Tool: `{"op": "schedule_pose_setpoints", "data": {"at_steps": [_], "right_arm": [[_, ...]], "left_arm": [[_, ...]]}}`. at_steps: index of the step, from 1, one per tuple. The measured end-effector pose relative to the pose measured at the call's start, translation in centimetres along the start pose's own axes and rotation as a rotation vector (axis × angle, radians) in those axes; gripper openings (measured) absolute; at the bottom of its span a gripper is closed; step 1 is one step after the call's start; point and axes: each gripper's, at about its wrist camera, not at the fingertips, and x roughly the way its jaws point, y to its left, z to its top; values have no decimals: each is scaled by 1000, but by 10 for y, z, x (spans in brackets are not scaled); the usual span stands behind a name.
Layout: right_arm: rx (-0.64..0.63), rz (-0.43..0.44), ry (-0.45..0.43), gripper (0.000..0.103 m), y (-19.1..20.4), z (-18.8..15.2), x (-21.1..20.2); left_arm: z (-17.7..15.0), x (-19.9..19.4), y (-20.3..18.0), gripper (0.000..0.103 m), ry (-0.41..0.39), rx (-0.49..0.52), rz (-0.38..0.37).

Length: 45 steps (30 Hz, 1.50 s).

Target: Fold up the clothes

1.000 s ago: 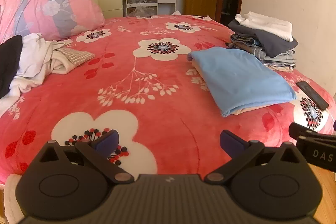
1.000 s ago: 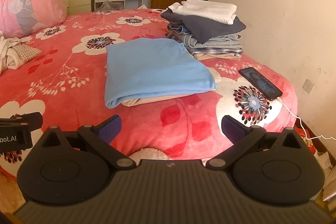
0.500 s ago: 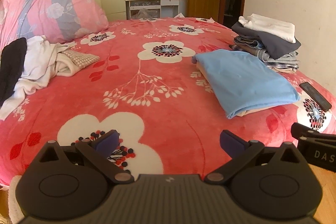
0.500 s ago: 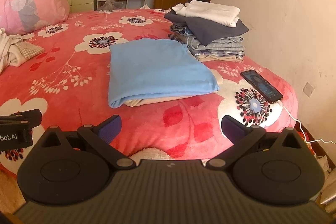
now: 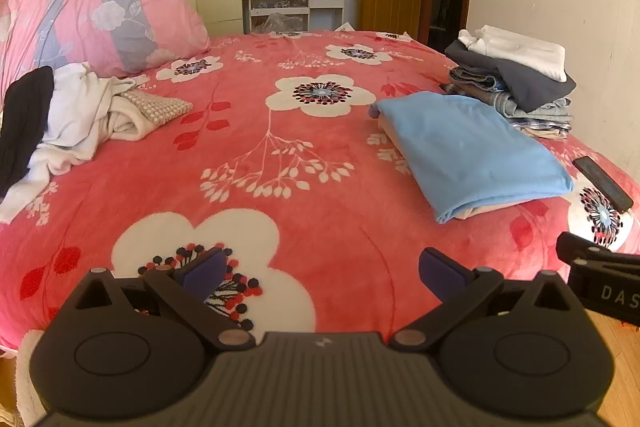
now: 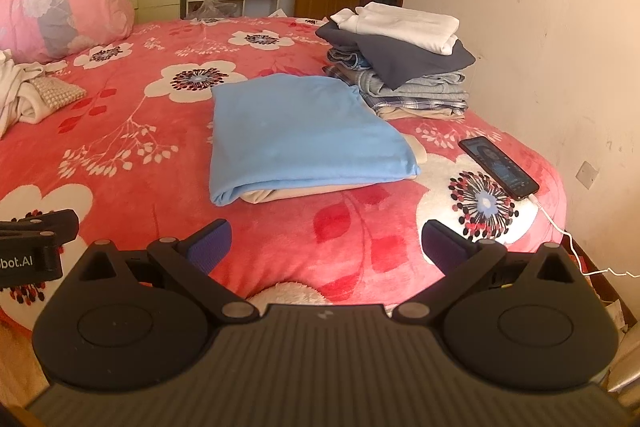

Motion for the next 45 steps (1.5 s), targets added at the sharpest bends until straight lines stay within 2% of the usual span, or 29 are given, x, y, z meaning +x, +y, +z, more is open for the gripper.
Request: {"op": "schedule_pose_setpoints", "data": {"at_steps": [45], "right_arm": [[15, 2, 9, 102, 3, -1, -1]], "left_arm": [[-3, 0, 7, 103, 14, -13, -3]]}}
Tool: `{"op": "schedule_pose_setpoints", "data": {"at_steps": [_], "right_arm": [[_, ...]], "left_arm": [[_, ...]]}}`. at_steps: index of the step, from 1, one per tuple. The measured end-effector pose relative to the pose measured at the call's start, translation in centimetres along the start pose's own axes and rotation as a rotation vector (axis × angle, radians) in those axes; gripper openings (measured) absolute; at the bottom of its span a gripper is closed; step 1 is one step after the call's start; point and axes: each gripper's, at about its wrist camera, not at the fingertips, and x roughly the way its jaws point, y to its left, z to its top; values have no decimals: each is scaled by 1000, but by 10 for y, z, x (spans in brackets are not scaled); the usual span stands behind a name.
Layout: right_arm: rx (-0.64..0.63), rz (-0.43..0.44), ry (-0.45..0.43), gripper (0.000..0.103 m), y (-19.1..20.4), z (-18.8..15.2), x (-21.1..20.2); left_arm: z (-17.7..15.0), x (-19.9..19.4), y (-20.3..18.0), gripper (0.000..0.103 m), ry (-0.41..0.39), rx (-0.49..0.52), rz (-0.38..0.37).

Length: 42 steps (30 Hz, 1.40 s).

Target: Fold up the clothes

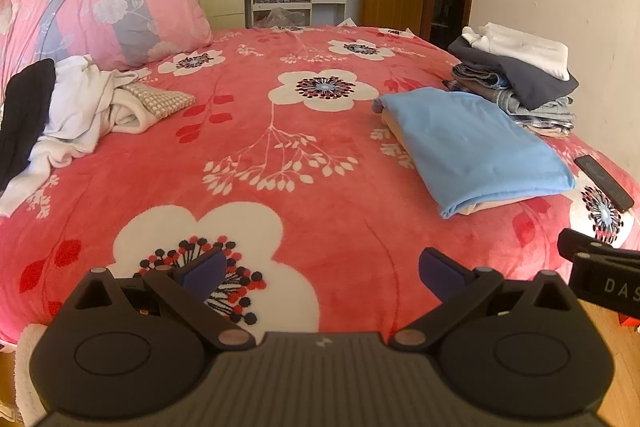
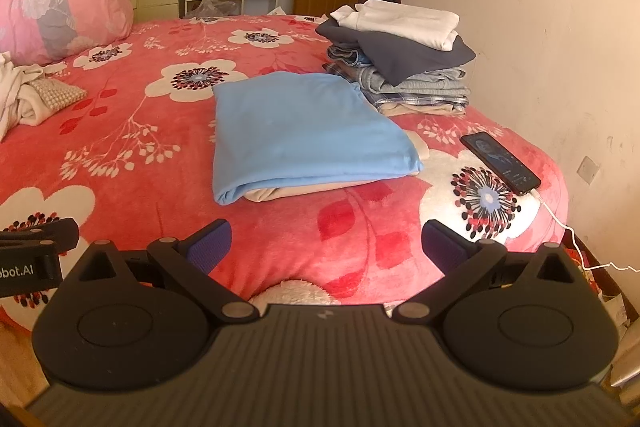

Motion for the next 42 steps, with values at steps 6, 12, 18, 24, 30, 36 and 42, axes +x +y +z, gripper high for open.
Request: {"op": "schedule_pose_setpoints", "data": {"at_steps": [6, 12, 18, 24, 30, 36, 42], "right_arm": [[3, 2, -2, 102, 1, 2, 0], [4, 0, -3, 102, 3, 3, 0], [2, 1, -1, 102, 2, 4, 1], [2, 1, -1, 102, 2, 4, 1], [3, 2, 3, 102, 2, 4, 1], [1, -1, 4, 102, 4, 3, 1], [1, -3, 5, 102, 6, 2, 0]], "left_arm": [[1, 0, 1, 103, -1, -4, 1], [2, 1, 2, 103, 2, -7, 2], [3, 0, 3, 103, 1, -8, 2], [3, 0, 3, 103, 3, -10, 5], [2, 1, 4, 103, 6, -14, 7], [1, 1, 4, 103, 8, -15, 7], [0, 2, 5, 103, 10, -16, 8]]}}
